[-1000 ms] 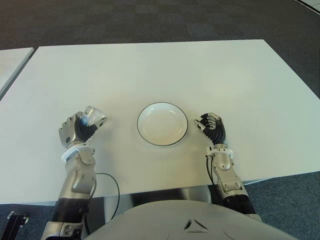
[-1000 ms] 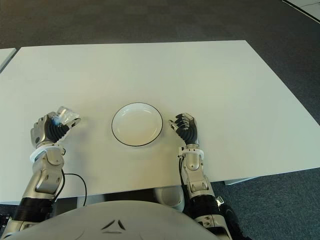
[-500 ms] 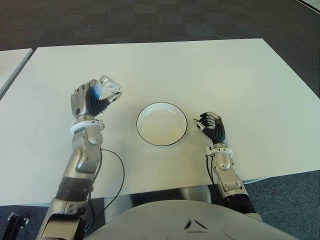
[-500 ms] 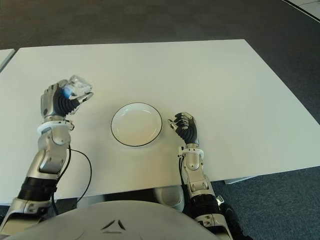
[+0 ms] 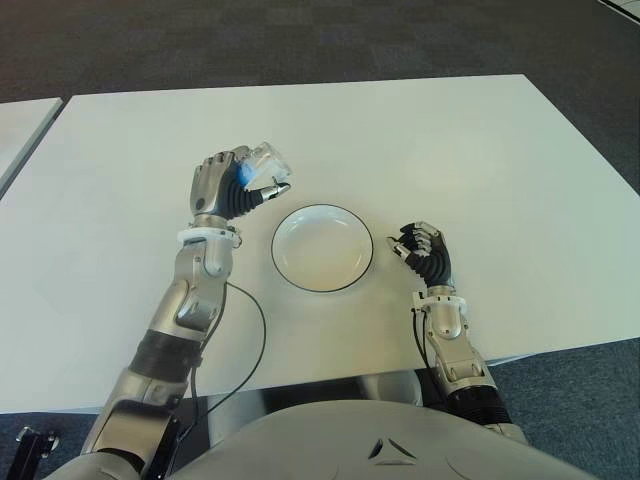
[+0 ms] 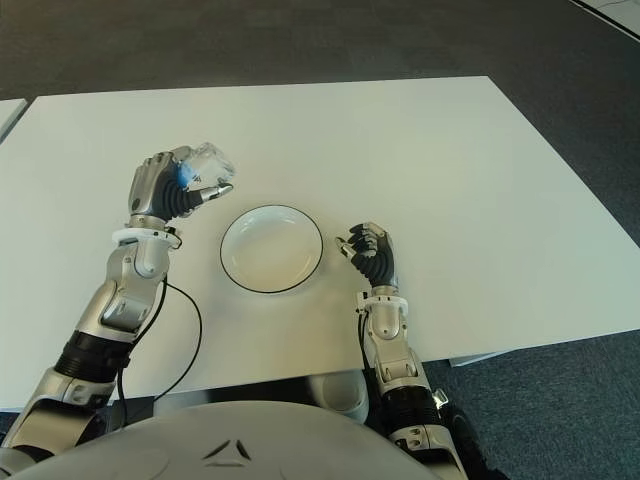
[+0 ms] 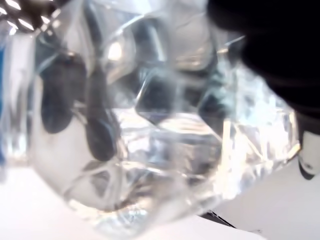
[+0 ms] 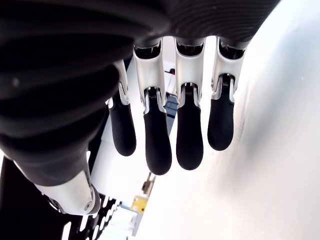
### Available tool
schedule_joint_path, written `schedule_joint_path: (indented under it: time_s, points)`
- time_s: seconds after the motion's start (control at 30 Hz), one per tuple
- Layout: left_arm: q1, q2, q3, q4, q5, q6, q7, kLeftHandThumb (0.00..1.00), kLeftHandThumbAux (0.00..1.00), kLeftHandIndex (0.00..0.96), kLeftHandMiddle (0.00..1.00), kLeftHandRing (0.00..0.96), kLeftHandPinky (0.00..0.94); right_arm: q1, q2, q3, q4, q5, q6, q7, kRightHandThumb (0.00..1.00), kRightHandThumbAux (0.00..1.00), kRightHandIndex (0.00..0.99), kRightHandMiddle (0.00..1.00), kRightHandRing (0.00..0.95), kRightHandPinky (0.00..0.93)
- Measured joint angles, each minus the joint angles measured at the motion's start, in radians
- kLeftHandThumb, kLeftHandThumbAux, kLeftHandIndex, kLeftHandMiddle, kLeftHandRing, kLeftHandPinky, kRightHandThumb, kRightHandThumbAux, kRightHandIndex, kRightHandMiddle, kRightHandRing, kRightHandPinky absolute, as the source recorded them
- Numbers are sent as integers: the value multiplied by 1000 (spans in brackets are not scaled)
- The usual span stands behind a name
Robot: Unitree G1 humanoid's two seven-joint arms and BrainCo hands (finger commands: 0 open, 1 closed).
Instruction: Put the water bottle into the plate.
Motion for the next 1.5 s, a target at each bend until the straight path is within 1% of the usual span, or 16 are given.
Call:
schedule_joint_path:
  time_s: [0.1,0.23,0.4,0.57,0.7,0.77,0.87,1.07,1.23,1.33,1.5]
  points:
    - [-37,1,-23,35,8,-29,-9,850,670,393,536,841,792,0,0,-2,0,3,0,3,703,732,427,575,563,508]
    - [-83,-7,-62,87,28,-50,-17,850,670,393,537,837,796,0,0,-4,-1,6,0,5,703,732,427,576,561,514]
    - [-130,-22,-119,148,58,-52,-41,850,670,395,540,835,807,-2,1,-6,0,7,0,4,703,732,427,569,550,505]
    - [-163,-36,-168,186,71,-53,-98,850,670,395,540,831,807,-3,3,-11,0,6,1,1,704,732,428,561,537,486]
    - [-199,-48,-214,246,79,-65,-139,849,670,395,539,820,796,-3,5,-13,0,2,9,-11,704,732,428,562,534,485]
    - [-214,-53,-236,284,84,-80,-142,849,670,394,538,819,803,-3,6,-13,0,-1,10,-14,704,732,428,563,535,489]
    - [-232,-64,-266,359,90,-121,-140,848,671,392,538,822,814,-2,6,-13,0,-3,10,-15,703,732,428,563,538,491]
    - [-252,-69,-325,485,116,-203,-135,848,670,394,544,829,822,-2,6,-11,-1,-6,10,-16,702,734,427,559,538,461]
    - [-266,-63,-362,546,139,-256,-129,848,670,395,547,832,820,-2,6,-9,-6,-7,10,-16,701,734,426,557,537,452]
    - [-284,-62,-369,568,143,-289,-126,849,670,396,549,832,820,0,5,-8,-10,-8,10,-17,701,734,426,560,538,451]
    - [-311,-53,-397,602,158,-329,-121,849,670,396,551,840,849,3,6,-5,-17,-8,10,-17,701,735,426,563,542,461]
